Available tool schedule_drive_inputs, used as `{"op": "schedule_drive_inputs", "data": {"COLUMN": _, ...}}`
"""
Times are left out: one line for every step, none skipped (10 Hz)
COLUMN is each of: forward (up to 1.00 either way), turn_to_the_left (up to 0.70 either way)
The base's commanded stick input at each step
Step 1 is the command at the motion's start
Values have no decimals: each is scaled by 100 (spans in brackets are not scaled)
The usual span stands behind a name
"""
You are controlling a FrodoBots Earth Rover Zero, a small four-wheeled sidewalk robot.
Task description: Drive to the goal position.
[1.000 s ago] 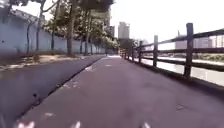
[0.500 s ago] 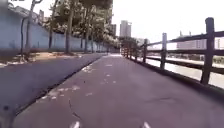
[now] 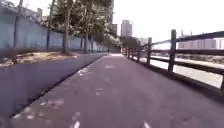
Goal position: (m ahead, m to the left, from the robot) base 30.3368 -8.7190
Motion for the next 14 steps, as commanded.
{"op": "schedule_drive_inputs", "data": {"forward": 100, "turn_to_the_left": 0}}
{"op": "schedule_drive_inputs", "data": {"forward": 100, "turn_to_the_left": 0}}
{"op": "schedule_drive_inputs", "data": {"forward": 100, "turn_to_the_left": 0}}
{"op": "schedule_drive_inputs", "data": {"forward": 100, "turn_to_the_left": 0}}
{"op": "schedule_drive_inputs", "data": {"forward": 100, "turn_to_the_left": 0}}
{"op": "schedule_drive_inputs", "data": {"forward": 100, "turn_to_the_left": 0}}
{"op": "schedule_drive_inputs", "data": {"forward": 100, "turn_to_the_left": 0}}
{"op": "schedule_drive_inputs", "data": {"forward": 100, "turn_to_the_left": 0}}
{"op": "schedule_drive_inputs", "data": {"forward": 100, "turn_to_the_left": 0}}
{"op": "schedule_drive_inputs", "data": {"forward": 100, "turn_to_the_left": 0}}
{"op": "schedule_drive_inputs", "data": {"forward": 100, "turn_to_the_left": -29}}
{"op": "schedule_drive_inputs", "data": {"forward": 100, "turn_to_the_left": -40}}
{"op": "schedule_drive_inputs", "data": {"forward": 100, "turn_to_the_left": -40}}
{"op": "schedule_drive_inputs", "data": {"forward": 100, "turn_to_the_left": -19}}
